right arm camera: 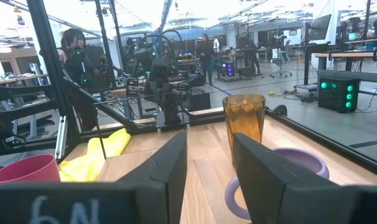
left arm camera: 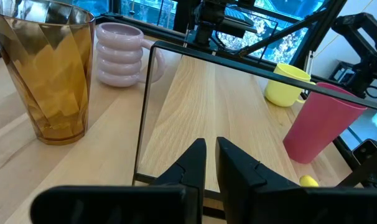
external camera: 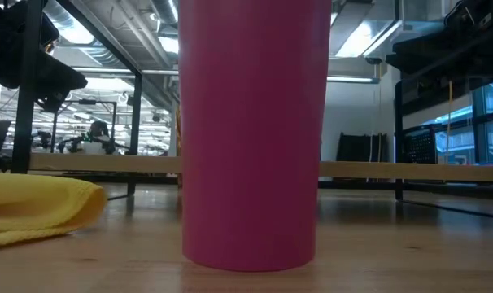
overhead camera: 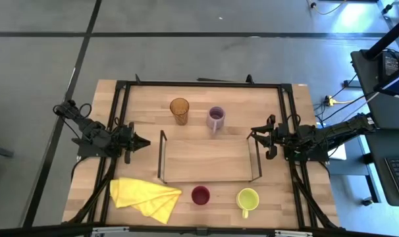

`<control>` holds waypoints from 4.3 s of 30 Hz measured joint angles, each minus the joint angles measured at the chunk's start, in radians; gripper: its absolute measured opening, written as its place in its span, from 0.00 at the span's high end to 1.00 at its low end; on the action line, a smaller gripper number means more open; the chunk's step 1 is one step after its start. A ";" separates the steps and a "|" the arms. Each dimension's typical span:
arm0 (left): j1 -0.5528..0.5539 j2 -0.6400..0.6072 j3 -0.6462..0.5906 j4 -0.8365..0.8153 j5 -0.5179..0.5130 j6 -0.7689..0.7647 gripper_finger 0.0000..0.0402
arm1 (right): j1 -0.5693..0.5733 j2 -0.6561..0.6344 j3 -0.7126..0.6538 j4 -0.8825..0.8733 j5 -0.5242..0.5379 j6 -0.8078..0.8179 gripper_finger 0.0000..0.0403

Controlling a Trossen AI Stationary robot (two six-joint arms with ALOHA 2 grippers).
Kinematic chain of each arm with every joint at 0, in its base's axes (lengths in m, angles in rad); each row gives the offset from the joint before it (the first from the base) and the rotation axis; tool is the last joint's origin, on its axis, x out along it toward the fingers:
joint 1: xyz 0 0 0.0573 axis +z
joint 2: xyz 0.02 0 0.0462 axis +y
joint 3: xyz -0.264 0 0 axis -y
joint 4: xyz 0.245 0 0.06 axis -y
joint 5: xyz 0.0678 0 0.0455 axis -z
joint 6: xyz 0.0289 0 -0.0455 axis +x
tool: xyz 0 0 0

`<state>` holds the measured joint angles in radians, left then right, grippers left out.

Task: Stack small to large cups/mugs on shelf

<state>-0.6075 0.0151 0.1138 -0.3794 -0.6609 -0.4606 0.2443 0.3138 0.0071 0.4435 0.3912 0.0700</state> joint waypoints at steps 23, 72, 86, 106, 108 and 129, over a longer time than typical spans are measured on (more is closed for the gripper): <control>0.003 0.000 -0.003 0.689 -0.160 0.184 0.92 | 0.000 0.000 0.018 0.658 -0.110 -0.335 0.67; 0.003 0.000 0.275 0.936 -0.170 0.579 0.92 | -0.006 0.411 1.372 -0.322 0.025 -0.127 0.68; 0.003 0.000 0.275 0.925 -0.219 0.630 0.92 | -0.007 0.419 1.423 -0.450 0.026 -0.177 0.67; 0.003 0.000 0.275 0.925 -0.217 0.628 0.92 | -0.006 0.515 1.421 -0.693 0.030 -0.171 0.67; 0.003 0.000 0.275 0.925 -0.217 0.628 0.92 | -0.006 0.535 1.421 -0.691 0.063 -0.146 0.67; 0.003 0.000 0.274 0.926 -0.217 0.628 0.92 | 0.111 0.904 1.925 -0.991 -0.349 0.155 0.67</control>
<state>-0.6041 0.0147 0.3882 0.5461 -0.8780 0.1677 0.3552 1.2176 1.9323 -0.5475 0.0418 0.2250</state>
